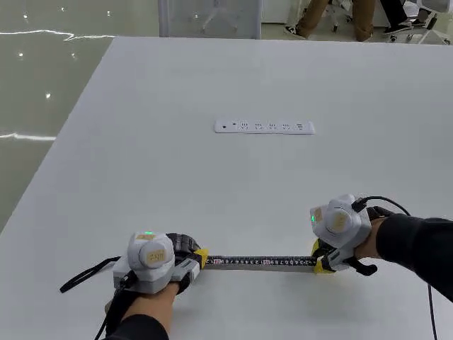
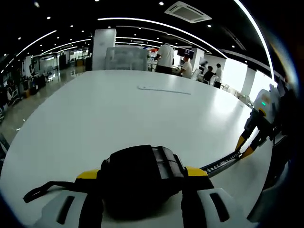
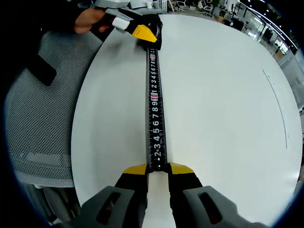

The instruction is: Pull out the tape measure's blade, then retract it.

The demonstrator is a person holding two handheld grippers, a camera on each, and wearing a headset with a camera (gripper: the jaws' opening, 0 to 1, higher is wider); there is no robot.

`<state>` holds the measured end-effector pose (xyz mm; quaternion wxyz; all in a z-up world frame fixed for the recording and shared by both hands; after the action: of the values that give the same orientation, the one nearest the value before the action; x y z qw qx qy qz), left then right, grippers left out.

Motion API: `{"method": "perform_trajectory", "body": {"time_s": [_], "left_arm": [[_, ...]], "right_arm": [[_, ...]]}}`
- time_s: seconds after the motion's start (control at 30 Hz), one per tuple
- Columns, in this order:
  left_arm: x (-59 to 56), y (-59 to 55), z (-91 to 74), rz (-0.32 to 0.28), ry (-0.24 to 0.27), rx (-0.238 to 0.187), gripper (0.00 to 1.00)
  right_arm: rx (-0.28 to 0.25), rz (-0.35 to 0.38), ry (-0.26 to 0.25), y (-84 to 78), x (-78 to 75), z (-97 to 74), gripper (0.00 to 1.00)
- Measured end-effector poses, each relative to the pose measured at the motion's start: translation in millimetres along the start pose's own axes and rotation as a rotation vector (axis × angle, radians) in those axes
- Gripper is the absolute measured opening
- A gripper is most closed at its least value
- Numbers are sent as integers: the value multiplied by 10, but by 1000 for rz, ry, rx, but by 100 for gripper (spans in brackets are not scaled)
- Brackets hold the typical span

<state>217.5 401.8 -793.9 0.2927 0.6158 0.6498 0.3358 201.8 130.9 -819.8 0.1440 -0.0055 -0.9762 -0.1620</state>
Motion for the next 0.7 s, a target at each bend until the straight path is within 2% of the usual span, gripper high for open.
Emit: {"method": "perform_trajectory", "body": {"time_s": [0.7], "left_arm": [[7,-6,8,-18,-11,3,63]], "right_arm": [[-9,0,-10,84,2,28,12]]}}
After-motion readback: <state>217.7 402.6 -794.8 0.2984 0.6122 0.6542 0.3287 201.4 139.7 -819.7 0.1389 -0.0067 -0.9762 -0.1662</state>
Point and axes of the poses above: the centre of the closed fingertips' face, and the gripper's own axes: z roughly forward along the fingers, x roughly to its left, y roughly out of its top, the point moved 1 cm from there along -z, roughly backward along the fingers, and after that the axes turned 15 degrees about y, right-handed, at the moved point
